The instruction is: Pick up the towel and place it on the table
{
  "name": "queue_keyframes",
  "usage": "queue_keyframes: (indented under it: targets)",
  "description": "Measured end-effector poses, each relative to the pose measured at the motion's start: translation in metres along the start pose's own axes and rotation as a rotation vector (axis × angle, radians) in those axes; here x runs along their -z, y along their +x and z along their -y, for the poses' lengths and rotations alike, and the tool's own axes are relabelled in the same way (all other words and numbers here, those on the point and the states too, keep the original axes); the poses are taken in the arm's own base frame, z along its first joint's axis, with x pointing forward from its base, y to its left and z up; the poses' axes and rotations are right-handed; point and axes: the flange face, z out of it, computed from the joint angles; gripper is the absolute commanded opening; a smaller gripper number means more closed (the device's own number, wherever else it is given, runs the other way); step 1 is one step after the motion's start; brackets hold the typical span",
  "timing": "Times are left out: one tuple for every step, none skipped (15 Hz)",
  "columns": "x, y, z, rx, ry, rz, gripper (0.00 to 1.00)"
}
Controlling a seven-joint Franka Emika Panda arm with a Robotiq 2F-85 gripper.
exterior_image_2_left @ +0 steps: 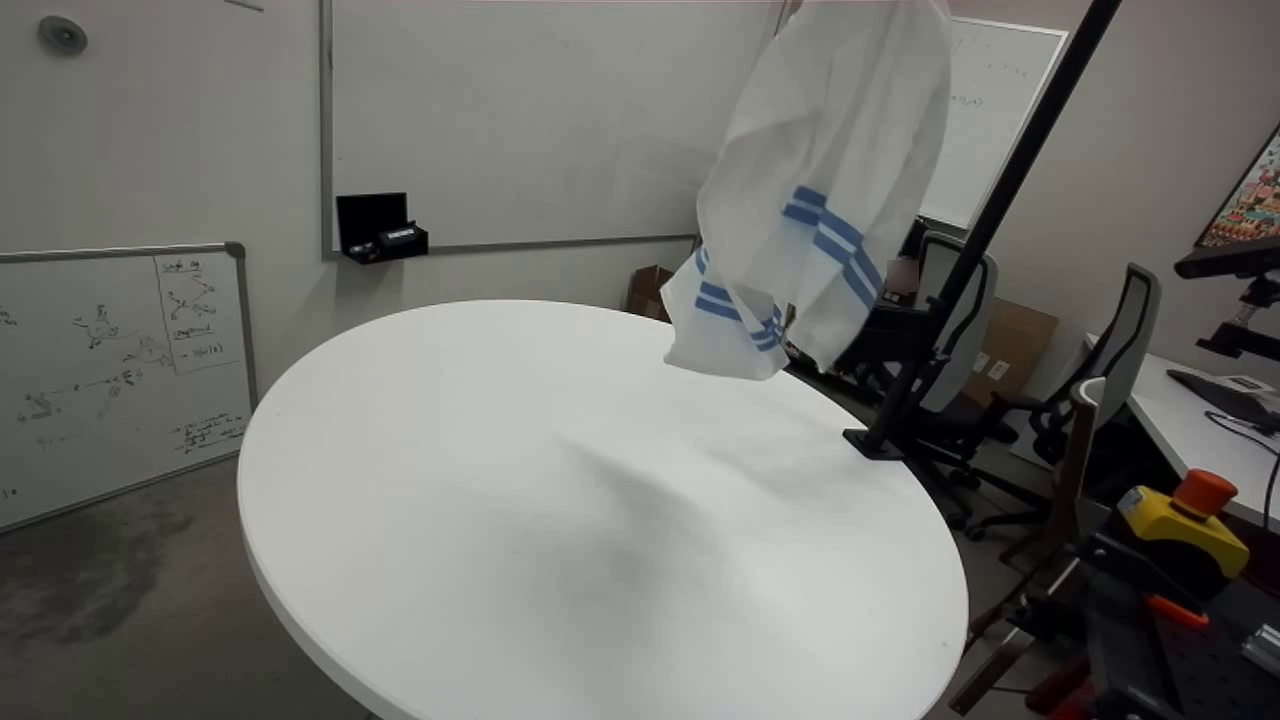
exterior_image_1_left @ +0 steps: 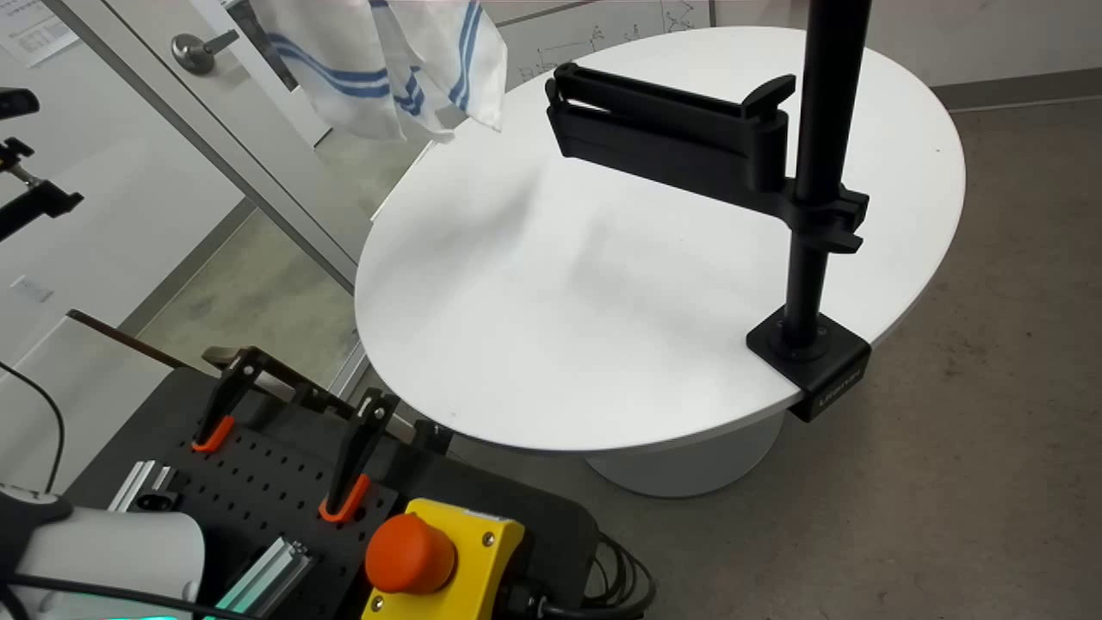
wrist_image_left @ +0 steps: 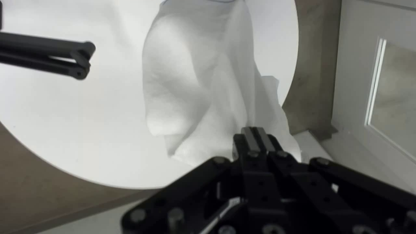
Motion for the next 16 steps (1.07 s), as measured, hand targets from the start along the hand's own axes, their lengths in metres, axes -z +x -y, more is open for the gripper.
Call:
queue_keyframes:
  targets:
    - [-0.010,-0.010,0.003,0.026,-0.007,0.057,0.00]
    - [-0.020,-0.019,0.005,0.052,-0.015,0.111,0.00]
    - [-0.031,-0.028,0.008,0.082,-0.023,0.165,0.00]
    - [-0.041,-0.036,0.010,0.110,-0.031,0.214,0.00]
    - [-0.051,-0.043,0.012,0.137,-0.042,0.260,0.00]
    - [-0.061,-0.050,0.014,0.162,-0.060,0.306,0.00]
    - [-0.072,-0.055,0.014,0.182,-0.085,0.351,0.00]
    - [-0.083,-0.058,0.014,0.198,-0.113,0.392,0.00]
    - [-0.095,-0.060,0.013,0.213,-0.143,0.429,0.00]
    - [-0.107,-0.061,0.012,0.229,-0.173,0.461,0.00]
    - [-0.120,-0.062,0.010,0.244,-0.201,0.489,0.00]
    - [-0.131,-0.063,0.009,0.261,-0.227,0.516,0.00]
    - [-0.142,-0.065,0.009,0.281,-0.251,0.541,0.00]
    - [-0.151,-0.066,0.009,0.300,-0.274,0.562,0.00]
    - [-0.159,-0.067,0.009,0.318,-0.296,0.579,0.00]
    - [-0.167,-0.067,0.009,0.333,-0.315,0.592,0.00]
